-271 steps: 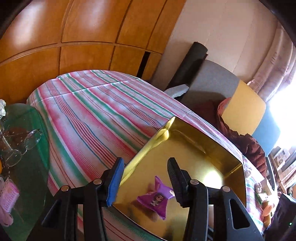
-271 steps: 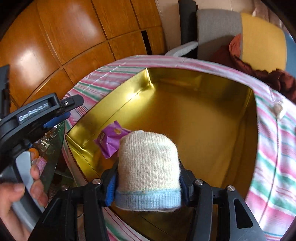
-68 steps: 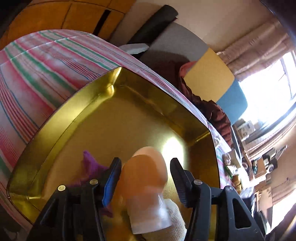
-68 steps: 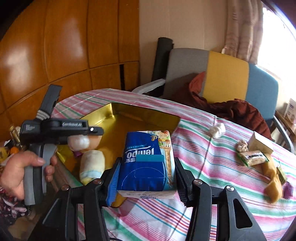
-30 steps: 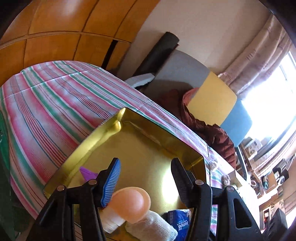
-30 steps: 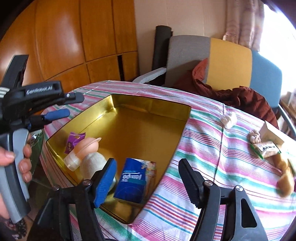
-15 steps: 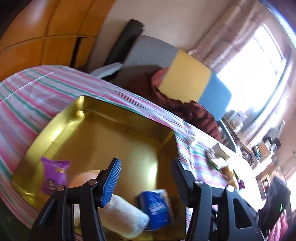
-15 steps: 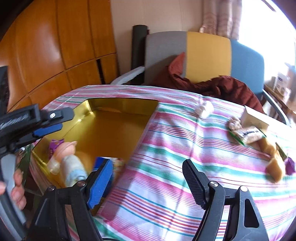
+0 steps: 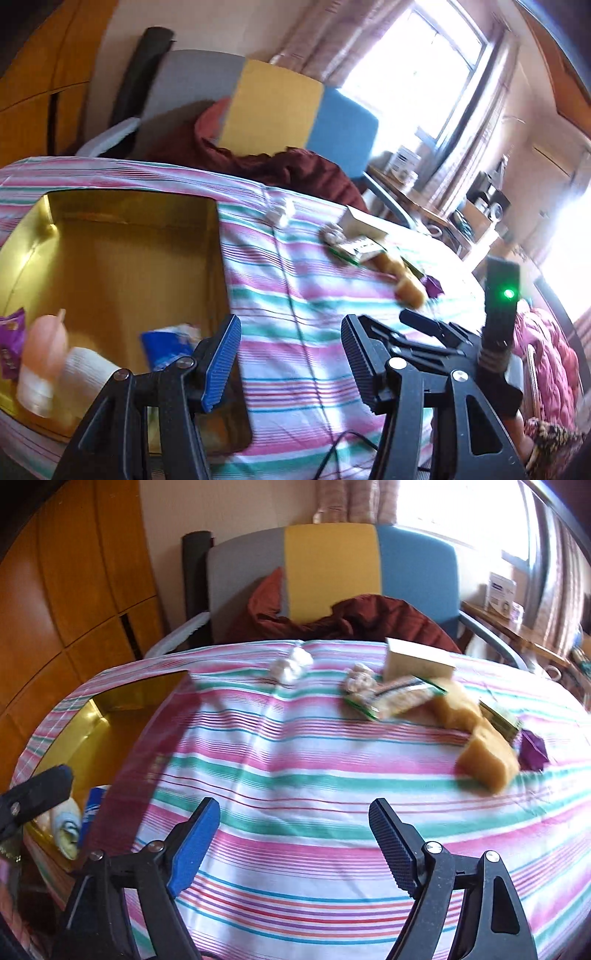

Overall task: Organize objects
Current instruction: 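Release the tissue pack and orange bottle into the gold tray, then grasp the yellow sponge with the right gripper, then grasp the cracker packet with the left gripper while the right gripper holds the sponge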

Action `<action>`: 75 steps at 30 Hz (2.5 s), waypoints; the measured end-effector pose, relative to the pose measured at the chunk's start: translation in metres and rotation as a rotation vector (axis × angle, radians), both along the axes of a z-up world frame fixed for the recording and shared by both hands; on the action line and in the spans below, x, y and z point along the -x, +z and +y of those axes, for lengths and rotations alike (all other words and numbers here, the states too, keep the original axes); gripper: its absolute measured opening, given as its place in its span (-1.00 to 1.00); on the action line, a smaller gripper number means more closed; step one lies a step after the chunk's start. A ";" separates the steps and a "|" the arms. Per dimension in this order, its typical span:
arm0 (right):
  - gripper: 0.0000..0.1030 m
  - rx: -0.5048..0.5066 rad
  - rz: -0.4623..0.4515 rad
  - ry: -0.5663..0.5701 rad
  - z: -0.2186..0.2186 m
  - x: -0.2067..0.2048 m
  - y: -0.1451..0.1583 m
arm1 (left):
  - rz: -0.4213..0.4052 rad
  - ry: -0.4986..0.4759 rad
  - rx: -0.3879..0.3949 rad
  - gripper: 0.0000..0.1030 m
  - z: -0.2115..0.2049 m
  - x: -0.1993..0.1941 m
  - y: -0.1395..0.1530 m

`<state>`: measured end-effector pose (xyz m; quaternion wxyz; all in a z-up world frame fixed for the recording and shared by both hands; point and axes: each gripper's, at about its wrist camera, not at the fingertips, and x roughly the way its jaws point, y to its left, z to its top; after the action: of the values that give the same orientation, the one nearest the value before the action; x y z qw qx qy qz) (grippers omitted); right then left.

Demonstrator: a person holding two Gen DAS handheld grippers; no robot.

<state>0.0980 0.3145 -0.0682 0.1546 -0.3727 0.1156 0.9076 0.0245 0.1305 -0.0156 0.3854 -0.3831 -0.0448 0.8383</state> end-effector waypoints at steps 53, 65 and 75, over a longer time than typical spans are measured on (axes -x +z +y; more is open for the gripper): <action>0.33 -0.041 0.000 -0.216 0.182 -0.022 -0.035 | -0.003 -0.256 0.216 0.11 0.169 0.020 -0.027; 0.35 -0.051 0.004 -0.223 0.184 -0.022 -0.036 | -0.010 -0.267 0.356 0.16 0.269 0.093 -0.064; 0.35 -0.039 0.012 -0.229 0.186 -0.023 -0.038 | 0.049 -0.465 0.254 0.06 0.275 0.050 -0.062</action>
<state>0.1210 0.5008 -0.1061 0.2637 -0.3485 0.1404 0.8884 -0.0260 0.4053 -0.0772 0.5176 -0.4077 0.1595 0.7351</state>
